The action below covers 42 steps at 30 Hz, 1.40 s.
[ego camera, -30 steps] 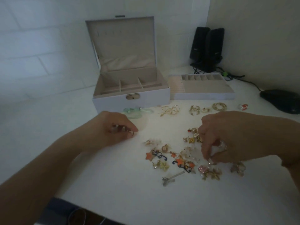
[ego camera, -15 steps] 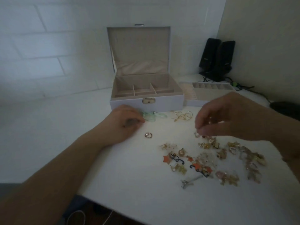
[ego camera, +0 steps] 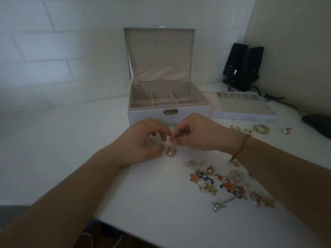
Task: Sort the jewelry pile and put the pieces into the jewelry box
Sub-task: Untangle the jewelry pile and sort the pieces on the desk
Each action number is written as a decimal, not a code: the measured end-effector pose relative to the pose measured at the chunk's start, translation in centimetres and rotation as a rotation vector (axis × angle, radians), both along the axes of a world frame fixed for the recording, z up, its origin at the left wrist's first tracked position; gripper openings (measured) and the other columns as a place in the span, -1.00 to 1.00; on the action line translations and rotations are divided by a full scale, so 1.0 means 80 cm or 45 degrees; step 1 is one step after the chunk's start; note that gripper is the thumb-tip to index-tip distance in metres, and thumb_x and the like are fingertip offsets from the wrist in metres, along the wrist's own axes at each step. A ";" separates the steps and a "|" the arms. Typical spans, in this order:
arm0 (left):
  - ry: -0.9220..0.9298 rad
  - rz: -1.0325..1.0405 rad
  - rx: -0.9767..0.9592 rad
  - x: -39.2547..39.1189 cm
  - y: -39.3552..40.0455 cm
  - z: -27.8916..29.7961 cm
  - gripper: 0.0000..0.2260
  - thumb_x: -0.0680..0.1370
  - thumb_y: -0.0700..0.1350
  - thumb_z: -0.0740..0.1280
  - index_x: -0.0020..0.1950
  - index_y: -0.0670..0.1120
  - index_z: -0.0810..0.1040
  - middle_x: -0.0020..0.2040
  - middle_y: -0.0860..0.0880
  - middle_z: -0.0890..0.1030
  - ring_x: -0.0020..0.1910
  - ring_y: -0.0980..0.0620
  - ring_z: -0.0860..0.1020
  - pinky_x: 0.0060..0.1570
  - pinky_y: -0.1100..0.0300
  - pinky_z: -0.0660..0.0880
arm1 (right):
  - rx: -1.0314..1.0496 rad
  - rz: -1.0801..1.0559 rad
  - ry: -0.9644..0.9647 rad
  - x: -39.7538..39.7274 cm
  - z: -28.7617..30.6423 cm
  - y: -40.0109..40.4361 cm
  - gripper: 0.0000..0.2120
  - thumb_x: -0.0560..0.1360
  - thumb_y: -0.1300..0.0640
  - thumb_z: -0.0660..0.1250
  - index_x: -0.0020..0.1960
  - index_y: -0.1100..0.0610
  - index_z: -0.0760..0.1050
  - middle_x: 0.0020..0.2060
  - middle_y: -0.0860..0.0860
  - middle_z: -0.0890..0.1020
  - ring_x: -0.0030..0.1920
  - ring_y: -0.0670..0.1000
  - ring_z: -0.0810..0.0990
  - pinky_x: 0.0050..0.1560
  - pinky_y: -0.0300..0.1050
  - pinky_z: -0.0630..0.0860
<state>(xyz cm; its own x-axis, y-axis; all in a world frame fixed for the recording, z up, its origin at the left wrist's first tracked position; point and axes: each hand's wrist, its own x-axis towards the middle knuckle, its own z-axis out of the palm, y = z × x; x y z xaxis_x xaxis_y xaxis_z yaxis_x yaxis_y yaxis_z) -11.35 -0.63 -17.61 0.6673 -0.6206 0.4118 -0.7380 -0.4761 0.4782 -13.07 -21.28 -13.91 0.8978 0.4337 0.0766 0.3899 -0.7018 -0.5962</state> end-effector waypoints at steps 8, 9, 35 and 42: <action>-0.192 -0.156 0.151 -0.003 -0.017 -0.004 -0.82 0.47 0.06 0.45 -0.01 0.03 0.72 0.01 0.10 0.66 0.01 0.11 0.56 0.04 0.21 0.49 | -0.364 0.379 0.095 -0.048 0.016 -0.064 -0.74 0.47 -0.02 0.40 0.14 -0.22 0.56 0.08 -0.27 0.55 -0.01 -0.18 0.53 -0.07 -0.43 0.41; -0.204 -0.148 0.157 -0.002 -0.017 -0.005 -0.85 0.47 0.03 0.45 -0.03 0.02 0.72 -0.01 0.09 0.66 -0.01 0.10 0.56 0.02 0.18 0.50 | -0.368 0.415 0.079 -0.048 0.012 -0.065 -0.73 0.48 0.01 0.39 0.16 -0.21 0.56 0.11 -0.27 0.53 0.01 -0.18 0.51 -0.05 -0.45 0.38; -0.419 0.114 -0.286 -0.071 -0.123 0.046 -0.81 0.47 0.02 0.45 0.00 -0.01 0.54 -0.08 0.12 0.52 -0.11 0.17 0.46 -0.07 0.30 0.39 | 0.542 -0.343 -0.153 -0.027 0.021 -0.104 -0.92 0.42 0.11 0.46 -0.24 0.03 0.59 -0.45 -0.15 0.58 -0.47 -0.09 0.44 -0.44 -0.30 0.37; -0.202 -0.422 0.345 -0.070 -0.159 0.030 -0.83 0.46 0.06 0.41 0.00 0.09 0.68 0.01 0.16 0.60 -0.01 0.09 0.50 0.05 0.10 0.47 | 0.940 -0.563 -0.016 -0.017 0.024 -0.138 -0.92 0.48 0.13 0.40 -0.15 0.13 0.58 -0.11 0.38 0.54 -0.29 0.08 0.40 -0.47 -0.19 0.33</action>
